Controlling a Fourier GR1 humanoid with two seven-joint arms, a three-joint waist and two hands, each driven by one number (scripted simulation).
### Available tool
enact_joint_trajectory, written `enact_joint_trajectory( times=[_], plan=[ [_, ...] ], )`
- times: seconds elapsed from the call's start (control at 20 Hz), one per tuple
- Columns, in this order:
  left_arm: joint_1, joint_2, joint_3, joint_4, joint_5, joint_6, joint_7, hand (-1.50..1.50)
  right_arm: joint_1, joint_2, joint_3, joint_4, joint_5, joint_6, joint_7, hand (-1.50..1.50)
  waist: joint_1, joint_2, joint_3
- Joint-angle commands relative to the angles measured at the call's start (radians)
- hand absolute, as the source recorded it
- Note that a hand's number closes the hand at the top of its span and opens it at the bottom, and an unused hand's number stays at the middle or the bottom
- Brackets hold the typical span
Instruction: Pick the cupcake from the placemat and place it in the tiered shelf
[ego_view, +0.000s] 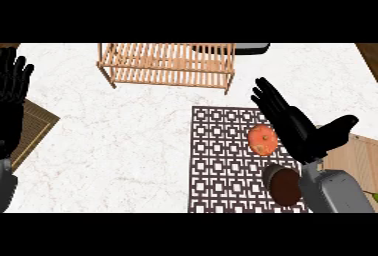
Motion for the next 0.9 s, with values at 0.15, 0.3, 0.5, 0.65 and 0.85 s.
enact_joint_trajectory(
  times=[0.15, 0.3, 0.5, 0.65, 0.85],
  plan=[
    [0.175, -0.010, -0.066, 0.109, -0.022, -0.022, 0.074, 0.00, 0.240, -0.053, -0.235, 0.012, 0.144, -0.347, -0.081, -1.50, -0.148, -0.040, 0.032],
    [0.224, -0.023, -0.090, 0.145, -0.010, -0.037, 0.108, 0.00, 0.415, -0.157, -0.331, 0.155, 0.256, -0.474, -0.008, -1.50, -0.240, 0.006, 0.017],
    [0.311, -0.077, -0.177, 0.173, -0.022, -0.062, 0.109, 0.00, 0.513, 0.123, -0.483, 0.004, 0.090, -0.646, -0.233, -1.50, -0.193, -0.057, 0.037],
    [0.271, -0.097, -0.230, 0.190, -0.051, -0.089, 0.100, 0.00, 0.625, 0.240, -0.432, -0.126, 0.032, -0.566, -0.463, -1.50, -0.118, -0.050, 0.037],
    [0.291, -0.129, -0.261, 0.233, -0.081, -0.100, 0.035, 0.00, 0.828, 0.245, -0.274, -0.237, 0.024, -0.524, -0.668, -1.50, -0.064, -0.047, 0.035]
  ],
)
